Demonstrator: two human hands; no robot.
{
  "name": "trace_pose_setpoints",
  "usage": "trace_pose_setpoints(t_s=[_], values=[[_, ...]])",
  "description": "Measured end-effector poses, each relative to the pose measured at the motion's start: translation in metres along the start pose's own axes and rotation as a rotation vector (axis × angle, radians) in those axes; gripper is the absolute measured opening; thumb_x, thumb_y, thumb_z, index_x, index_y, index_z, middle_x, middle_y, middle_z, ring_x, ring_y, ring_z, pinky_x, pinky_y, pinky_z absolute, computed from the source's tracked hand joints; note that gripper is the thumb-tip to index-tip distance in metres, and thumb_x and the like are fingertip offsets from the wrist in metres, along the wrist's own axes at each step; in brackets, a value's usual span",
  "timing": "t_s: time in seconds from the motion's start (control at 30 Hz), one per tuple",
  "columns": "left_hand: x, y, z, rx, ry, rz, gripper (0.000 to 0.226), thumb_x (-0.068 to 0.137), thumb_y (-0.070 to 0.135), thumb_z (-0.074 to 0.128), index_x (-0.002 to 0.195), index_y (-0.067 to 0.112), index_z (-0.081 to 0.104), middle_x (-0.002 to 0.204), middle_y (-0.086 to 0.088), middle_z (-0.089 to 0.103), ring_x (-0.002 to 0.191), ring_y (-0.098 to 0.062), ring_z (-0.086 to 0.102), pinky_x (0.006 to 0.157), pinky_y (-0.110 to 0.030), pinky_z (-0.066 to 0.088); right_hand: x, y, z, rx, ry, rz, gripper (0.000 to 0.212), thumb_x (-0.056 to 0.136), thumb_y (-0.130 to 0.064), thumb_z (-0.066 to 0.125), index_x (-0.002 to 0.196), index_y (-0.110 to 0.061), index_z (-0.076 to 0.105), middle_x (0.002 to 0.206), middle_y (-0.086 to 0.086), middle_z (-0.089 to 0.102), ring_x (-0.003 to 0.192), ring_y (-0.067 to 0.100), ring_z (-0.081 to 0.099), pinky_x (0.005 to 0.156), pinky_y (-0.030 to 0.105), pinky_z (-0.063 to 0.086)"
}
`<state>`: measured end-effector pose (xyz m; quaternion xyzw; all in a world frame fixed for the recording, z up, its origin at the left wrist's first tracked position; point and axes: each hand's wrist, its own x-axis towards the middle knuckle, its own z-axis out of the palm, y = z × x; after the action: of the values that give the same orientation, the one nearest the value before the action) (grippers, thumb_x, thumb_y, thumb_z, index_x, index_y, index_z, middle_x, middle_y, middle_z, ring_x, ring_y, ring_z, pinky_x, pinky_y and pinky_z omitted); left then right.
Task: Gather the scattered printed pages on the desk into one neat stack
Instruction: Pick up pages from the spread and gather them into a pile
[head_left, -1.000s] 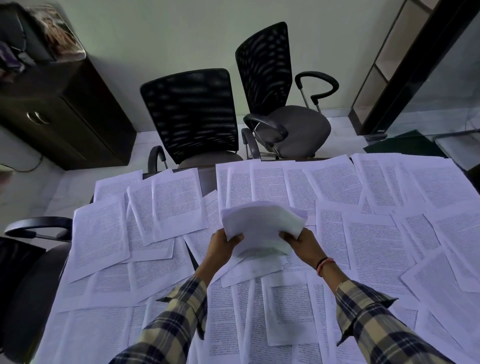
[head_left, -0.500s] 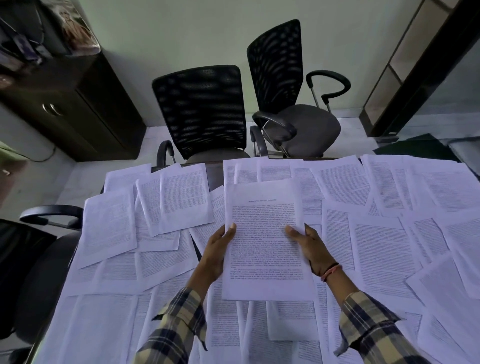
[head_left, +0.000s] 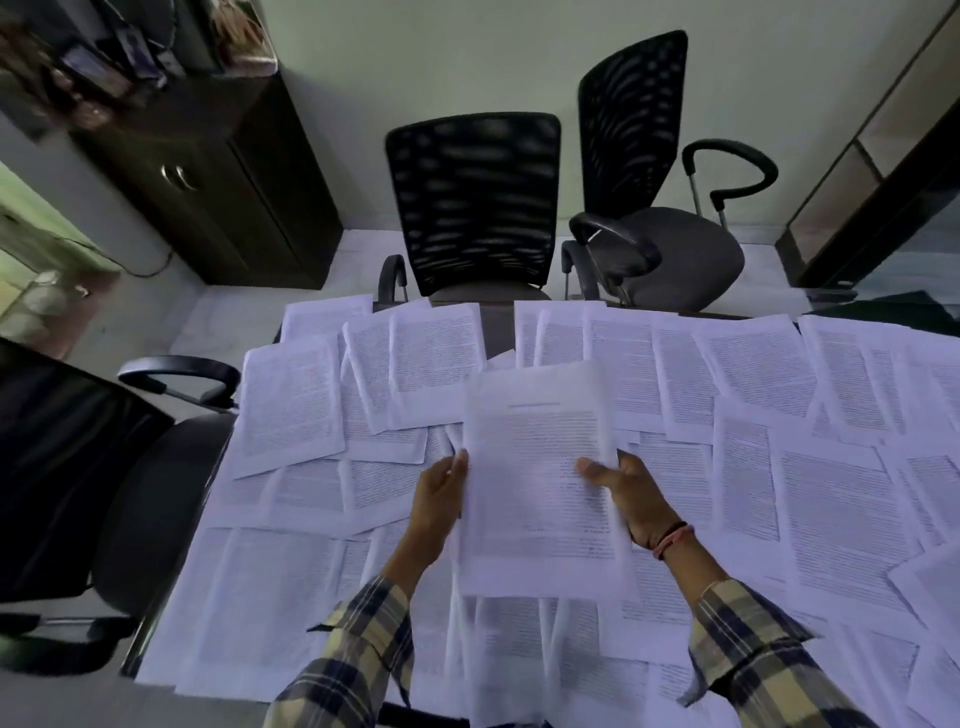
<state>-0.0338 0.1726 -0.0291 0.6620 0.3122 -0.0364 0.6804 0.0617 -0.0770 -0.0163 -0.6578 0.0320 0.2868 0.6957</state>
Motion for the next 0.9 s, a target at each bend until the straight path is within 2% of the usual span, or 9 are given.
trace_pose_setpoints(t_s=[0.07,0.13,0.23,0.3,0.4,0.5,0.63,0.77,0.9], values=[[0.009,-0.016,-0.040,0.066,0.168,-0.028,0.036,0.104,0.042,0.057,0.091,0.010,0.069,0.081,-0.004,0.075,0.071,-0.025,0.069,0.062,-0.035,0.051,-0.001,0.003,0.013,0.071,0.038,0.008,0.019,0.098,-0.002,0.059,0.113,-0.005,0.070,0.096,-0.003,0.080,0.092,0.015,0.075,0.073,0.018,0.057],[0.018,-0.035,-0.092,0.291,0.355,-0.023,0.029,0.102,0.036,0.061,0.104,0.009,0.072,0.099,-0.012,0.076,0.094,-0.032,0.071,0.076,-0.035,0.049,-0.002,0.004,0.026,0.137,0.068,0.024,0.019,0.095,-0.007,0.064,0.112,-0.004,0.070,0.094,-0.002,0.080,0.091,0.015,0.075,0.072,0.019,0.058],[0.029,-0.066,-0.182,0.479,0.541,-0.171,0.044,0.100,0.026,0.064,0.136,0.001,0.060,0.137,-0.023,0.060,0.128,-0.041,0.055,0.104,-0.045,0.044,-0.001,0.012,0.054,0.168,0.112,0.017,0.067,0.057,-0.044,0.094,0.109,-0.007,0.072,0.099,0.000,0.079,0.095,0.016,0.075,0.073,0.020,0.059],[0.032,-0.081,-0.225,0.554,0.601,-0.285,0.057,0.098,0.027,0.067,0.144,-0.001,0.050,0.147,-0.028,0.048,0.136,-0.045,0.045,0.112,-0.053,0.039,-0.002,0.017,0.061,0.186,0.148,-0.014,0.086,0.040,-0.053,0.098,0.108,-0.009,0.073,0.100,0.000,0.079,0.093,0.013,0.075,0.074,0.020,0.059],[0.034,-0.096,-0.272,0.630,0.633,-0.410,0.073,0.095,0.036,0.070,0.150,0.000,0.039,0.156,-0.029,0.031,0.144,-0.047,0.030,0.115,-0.058,0.033,0.004,0.030,0.073,0.210,0.185,0.007,0.053,0.070,-0.034,0.088,0.114,-0.009,0.072,0.115,0.010,0.074,0.110,0.028,0.068,0.084,0.029,0.062],[0.035,-0.109,-0.303,0.640,0.636,-0.439,0.089,0.091,0.047,0.073,0.155,0.001,0.031,0.162,-0.029,0.021,0.151,-0.044,0.018,0.119,-0.059,0.027,0.009,0.041,0.090,0.214,0.183,0.045,0.025,0.093,-0.010,0.065,0.118,-0.008,0.070,0.117,0.011,0.072,0.115,0.033,0.064,0.080,0.026,0.062],[0.034,-0.135,-0.306,0.557,0.546,-0.400,0.106,0.086,0.053,0.077,0.161,0.004,0.022,0.170,-0.022,0.005,0.158,-0.036,0.006,0.127,-0.051,0.016,0.016,0.043,0.106,0.118,0.189,0.052,0.040,0.087,-0.021,0.075,0.122,-0.002,0.068,0.119,0.014,0.071,0.119,0.033,0.065,0.092,0.027,0.058],[0.026,-0.146,-0.269,0.660,0.493,-0.327,0.107,0.087,0.056,0.074,0.163,0.006,0.017,0.171,-0.021,0.001,0.160,-0.033,0.003,0.129,-0.043,0.006,0.015,0.038,0.117,0.081,0.163,0.040,0.089,0.038,-0.060,0.097,0.109,-0.010,0.075,0.100,0.000,0.079,0.095,0.015,0.075,0.078,0.021,0.060],[0.022,-0.141,-0.222,0.696,0.445,-0.297,0.110,0.088,0.060,0.071,0.164,0.006,0.013,0.172,-0.019,0.001,0.160,-0.032,0.003,0.129,-0.041,0.006,0.013,0.036,0.115,0.119,0.166,0.027,0.092,0.036,-0.060,0.098,0.110,-0.010,0.074,0.099,0.000,0.079,0.092,0.014,0.076,0.074,0.021,0.059]])
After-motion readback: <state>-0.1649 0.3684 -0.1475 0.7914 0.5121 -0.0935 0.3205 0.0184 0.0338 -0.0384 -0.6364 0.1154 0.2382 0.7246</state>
